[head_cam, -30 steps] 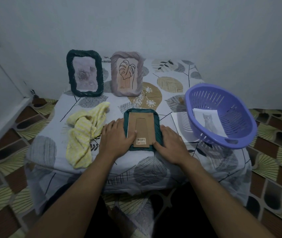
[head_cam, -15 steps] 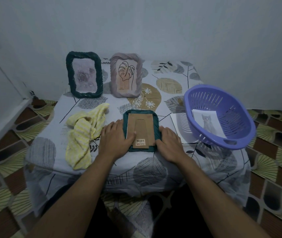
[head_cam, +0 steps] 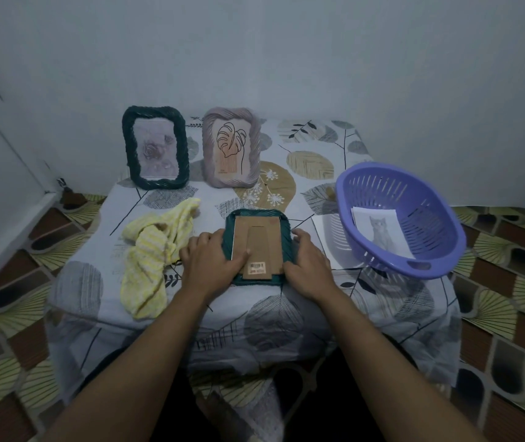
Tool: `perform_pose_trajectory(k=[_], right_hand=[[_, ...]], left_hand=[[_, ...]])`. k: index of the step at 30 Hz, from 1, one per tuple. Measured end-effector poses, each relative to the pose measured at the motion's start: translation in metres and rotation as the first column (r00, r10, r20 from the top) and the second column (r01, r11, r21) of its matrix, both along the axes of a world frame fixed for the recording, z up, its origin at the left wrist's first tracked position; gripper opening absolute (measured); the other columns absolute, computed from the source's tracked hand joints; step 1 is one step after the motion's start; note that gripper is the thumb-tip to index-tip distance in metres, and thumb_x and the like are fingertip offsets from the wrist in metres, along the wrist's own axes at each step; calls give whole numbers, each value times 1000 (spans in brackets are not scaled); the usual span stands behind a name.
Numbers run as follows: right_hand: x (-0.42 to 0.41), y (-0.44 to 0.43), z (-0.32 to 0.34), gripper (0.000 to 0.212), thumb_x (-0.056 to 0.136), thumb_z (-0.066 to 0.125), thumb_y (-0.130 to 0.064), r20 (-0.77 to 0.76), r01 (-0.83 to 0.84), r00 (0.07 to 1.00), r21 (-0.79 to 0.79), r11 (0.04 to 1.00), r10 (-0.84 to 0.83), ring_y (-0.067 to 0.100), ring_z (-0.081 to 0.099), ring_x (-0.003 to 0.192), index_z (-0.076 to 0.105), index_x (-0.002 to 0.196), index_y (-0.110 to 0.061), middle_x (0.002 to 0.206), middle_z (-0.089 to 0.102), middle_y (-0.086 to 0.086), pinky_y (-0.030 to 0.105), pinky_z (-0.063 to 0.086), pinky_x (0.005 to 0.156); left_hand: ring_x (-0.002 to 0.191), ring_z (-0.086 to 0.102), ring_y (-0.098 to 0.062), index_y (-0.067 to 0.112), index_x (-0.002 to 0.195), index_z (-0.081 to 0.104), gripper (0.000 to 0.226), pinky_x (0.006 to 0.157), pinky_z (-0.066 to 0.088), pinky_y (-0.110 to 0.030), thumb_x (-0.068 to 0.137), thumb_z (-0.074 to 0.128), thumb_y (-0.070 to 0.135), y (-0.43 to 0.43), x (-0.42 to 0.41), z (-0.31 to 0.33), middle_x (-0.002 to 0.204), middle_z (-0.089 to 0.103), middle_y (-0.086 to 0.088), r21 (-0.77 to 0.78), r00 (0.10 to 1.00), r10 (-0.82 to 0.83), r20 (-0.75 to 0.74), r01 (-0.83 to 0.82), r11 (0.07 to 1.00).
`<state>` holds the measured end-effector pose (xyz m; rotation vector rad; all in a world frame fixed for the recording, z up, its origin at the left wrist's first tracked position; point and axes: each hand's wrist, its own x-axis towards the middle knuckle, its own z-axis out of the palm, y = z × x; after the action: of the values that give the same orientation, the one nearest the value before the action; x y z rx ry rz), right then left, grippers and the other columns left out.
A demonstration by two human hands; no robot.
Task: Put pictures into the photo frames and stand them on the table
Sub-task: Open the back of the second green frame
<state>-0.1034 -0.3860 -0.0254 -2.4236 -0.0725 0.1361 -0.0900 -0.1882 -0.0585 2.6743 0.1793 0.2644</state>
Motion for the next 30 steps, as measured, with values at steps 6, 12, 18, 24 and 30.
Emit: perform_pose_trajectory(k=[6,12,18,24,30], right_hand=[[2,-1,-1,39,94,50,-32,-19,48,999,-40,998,-48,22,39,135,57,131,-22,142,50,0,41,28,111],[-3,-9,3,43,95,48,-33,-29,157,987,-85,984,-160,21,33,138,51,136,-21,145,45,-1,42,21,109],[-6,-14,4,41,93,50,-33,-59,195,978,-52,979,-198,22,38,132,51,131,-18,139,49,1,40,24,107],[-4,-14,4,36,93,50,-34,-73,235,970,7,972,-234,22,42,130,58,126,-20,135,55,0,41,26,105],[-2,-9,7,28,93,52,-32,-106,267,960,79,960,-258,22,40,134,62,117,-21,136,54,0,41,23,105]], left_hand=[[121,45,-27,25,126,50,59,98,31,-43,83,61,64,-14,-2,8,127,54,-4,-122,996,64,-69,-72,990],[121,42,-26,28,115,55,45,96,29,-41,86,58,61,-48,-6,12,123,52,-4,-102,995,52,-90,-62,993],[119,42,-25,27,117,56,43,93,29,-40,89,55,60,-56,-8,8,123,53,-3,-124,998,51,-42,-56,991],[117,43,-24,27,114,58,40,90,27,-39,88,58,58,-55,-11,9,120,54,-2,-163,998,65,-25,-68,984],[116,44,-24,27,112,58,39,88,25,-37,87,60,56,-52,-11,9,119,53,-2,-200,997,67,-25,-71,977]])
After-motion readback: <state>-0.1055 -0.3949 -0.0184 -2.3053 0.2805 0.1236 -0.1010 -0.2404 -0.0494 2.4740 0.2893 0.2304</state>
